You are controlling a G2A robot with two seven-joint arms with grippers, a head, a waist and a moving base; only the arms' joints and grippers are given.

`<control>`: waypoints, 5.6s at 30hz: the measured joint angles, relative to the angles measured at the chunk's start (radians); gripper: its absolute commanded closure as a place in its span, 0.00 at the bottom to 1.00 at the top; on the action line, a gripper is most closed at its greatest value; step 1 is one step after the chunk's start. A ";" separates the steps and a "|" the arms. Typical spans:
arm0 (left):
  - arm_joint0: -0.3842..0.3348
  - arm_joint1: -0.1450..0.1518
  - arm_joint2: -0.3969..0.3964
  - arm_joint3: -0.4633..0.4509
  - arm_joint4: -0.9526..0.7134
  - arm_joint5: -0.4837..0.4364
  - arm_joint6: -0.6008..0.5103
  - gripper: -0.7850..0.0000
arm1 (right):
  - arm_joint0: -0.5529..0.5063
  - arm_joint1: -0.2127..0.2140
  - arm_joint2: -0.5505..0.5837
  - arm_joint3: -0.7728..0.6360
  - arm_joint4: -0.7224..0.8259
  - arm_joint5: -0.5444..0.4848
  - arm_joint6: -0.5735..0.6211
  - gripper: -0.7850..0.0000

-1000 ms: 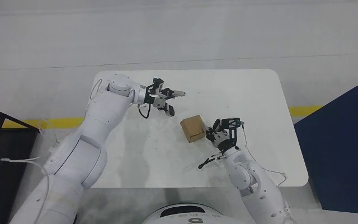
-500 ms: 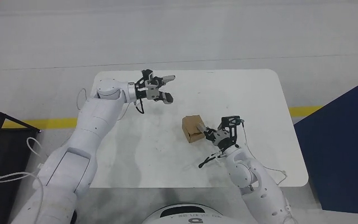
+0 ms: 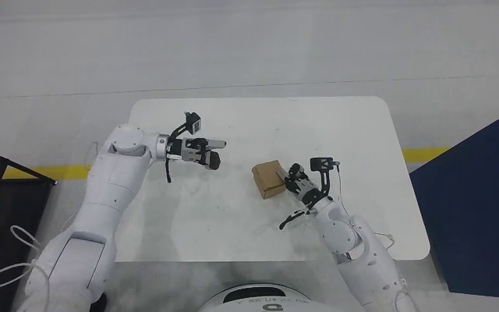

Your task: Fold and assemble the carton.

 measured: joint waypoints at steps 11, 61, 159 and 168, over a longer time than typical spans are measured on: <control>0.140 0.036 0.033 -0.324 0.206 0.108 0.036 0.00 | -0.016 0.002 0.004 -0.026 0.058 -0.003 0.007 0.50; -0.113 -0.063 0.356 -0.134 0.282 0.156 0.141 0.22 | -0.003 0.010 -0.026 0.000 0.073 0.024 0.011 0.50; -0.139 -0.092 0.257 0.158 -0.122 -0.057 0.156 0.00 | -0.221 0.055 0.007 -0.240 -0.177 -0.072 0.013 1.00; -0.208 -0.159 0.337 0.250 -0.134 -0.107 0.191 0.00 | -0.151 0.047 -0.061 -0.165 -0.258 0.040 0.052 1.00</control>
